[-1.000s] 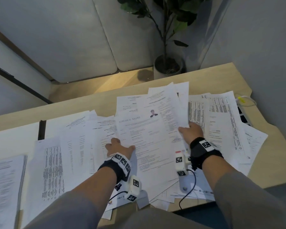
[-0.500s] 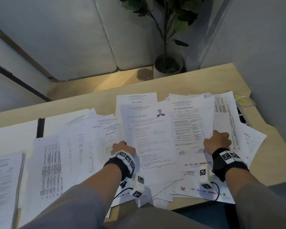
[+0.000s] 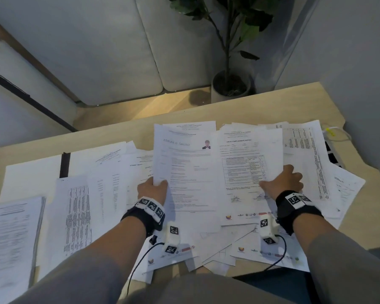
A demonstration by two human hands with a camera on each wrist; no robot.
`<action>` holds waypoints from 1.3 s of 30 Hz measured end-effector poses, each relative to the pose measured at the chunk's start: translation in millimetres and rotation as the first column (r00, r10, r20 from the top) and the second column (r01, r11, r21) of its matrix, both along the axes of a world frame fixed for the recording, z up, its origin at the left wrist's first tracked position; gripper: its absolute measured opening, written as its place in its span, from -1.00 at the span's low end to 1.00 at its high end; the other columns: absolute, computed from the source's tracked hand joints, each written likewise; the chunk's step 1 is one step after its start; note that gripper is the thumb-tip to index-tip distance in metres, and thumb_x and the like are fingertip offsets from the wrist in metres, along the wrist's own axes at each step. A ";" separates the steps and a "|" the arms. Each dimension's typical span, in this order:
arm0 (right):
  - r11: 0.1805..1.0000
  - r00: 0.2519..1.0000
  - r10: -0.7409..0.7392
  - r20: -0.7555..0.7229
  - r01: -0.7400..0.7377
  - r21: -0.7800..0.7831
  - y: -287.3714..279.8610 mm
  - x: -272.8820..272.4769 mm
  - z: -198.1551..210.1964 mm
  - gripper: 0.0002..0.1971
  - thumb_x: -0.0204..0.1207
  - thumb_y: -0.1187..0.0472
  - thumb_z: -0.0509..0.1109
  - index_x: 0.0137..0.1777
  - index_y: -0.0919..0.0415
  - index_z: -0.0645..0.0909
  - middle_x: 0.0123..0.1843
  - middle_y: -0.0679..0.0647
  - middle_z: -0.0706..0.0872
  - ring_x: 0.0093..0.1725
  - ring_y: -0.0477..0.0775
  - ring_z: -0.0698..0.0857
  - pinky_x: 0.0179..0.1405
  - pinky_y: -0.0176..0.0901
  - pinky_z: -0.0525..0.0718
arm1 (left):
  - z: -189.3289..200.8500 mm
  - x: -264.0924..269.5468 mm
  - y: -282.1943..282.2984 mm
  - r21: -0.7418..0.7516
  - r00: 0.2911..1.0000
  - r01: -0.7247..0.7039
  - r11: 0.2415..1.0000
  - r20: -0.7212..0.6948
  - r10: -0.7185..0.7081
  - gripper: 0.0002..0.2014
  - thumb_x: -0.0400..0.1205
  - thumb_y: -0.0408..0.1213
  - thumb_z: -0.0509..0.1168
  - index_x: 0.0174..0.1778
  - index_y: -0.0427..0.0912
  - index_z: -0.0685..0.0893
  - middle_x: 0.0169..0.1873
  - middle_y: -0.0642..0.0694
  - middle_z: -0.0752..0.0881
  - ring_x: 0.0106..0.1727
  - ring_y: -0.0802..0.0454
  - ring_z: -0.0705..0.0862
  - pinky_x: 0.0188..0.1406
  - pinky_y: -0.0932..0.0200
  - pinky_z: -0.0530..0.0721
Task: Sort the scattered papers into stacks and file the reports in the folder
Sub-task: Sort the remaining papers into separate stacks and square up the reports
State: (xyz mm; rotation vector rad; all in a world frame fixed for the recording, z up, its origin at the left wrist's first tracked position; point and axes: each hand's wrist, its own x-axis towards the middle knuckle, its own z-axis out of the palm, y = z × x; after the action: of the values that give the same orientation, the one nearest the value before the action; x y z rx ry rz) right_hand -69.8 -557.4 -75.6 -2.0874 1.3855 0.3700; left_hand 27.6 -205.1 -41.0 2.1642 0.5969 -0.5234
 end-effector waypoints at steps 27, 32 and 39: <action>0.782 0.914 -0.114 0.390 -0.160 0.603 -21.5 -42.2 51.4 -0.67 0.64 0.37 0.49 0.36 0.10 0.68 0.20 0.05 0.85 0.16 0.05 0.81 0.09 -0.13 0.67 | 23.1 -3.8 156.0 0.081 0.994 0.050 0.995 -0.100 -0.041 -0.75 0.72 -0.37 0.36 0.33 -0.22 0.66 0.10 -0.26 0.73 -0.04 -0.14 0.65 0.00 0.01 0.58; 0.898 0.944 0.285 0.167 -0.324 0.297 23.7 -16.7 27.5 -0.78 0.60 0.35 0.46 0.23 0.21 0.68 0.19 0.16 0.77 0.12 0.20 0.71 0.13 -0.01 0.64 | 3.6 -25.0 158.9 0.059 0.990 0.018 0.998 -0.140 -0.010 -0.60 0.69 -0.46 0.31 0.48 -0.23 0.62 0.25 -0.26 0.74 0.11 -0.20 0.67 0.12 -0.04 0.64; 0.994 0.992 0.090 0.090 -0.094 0.050 103.1 -9.6 8.9 -0.41 0.49 0.16 0.55 0.45 0.29 0.43 0.41 0.37 0.48 0.26 0.44 0.61 0.19 0.17 0.68 | -3.7 -34.6 148.9 0.064 0.996 0.003 0.998 -0.089 0.003 -0.81 0.68 -0.53 0.23 0.11 -0.19 0.60 0.00 -0.14 0.68 0.08 -0.17 0.64 0.13 0.05 0.53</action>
State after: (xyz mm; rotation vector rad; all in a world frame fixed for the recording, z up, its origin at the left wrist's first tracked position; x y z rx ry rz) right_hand -79.4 -454.3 -66.7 -2.1020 1.2186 0.3459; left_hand -6.9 -56.1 -44.7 2.2104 0.6708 -0.6109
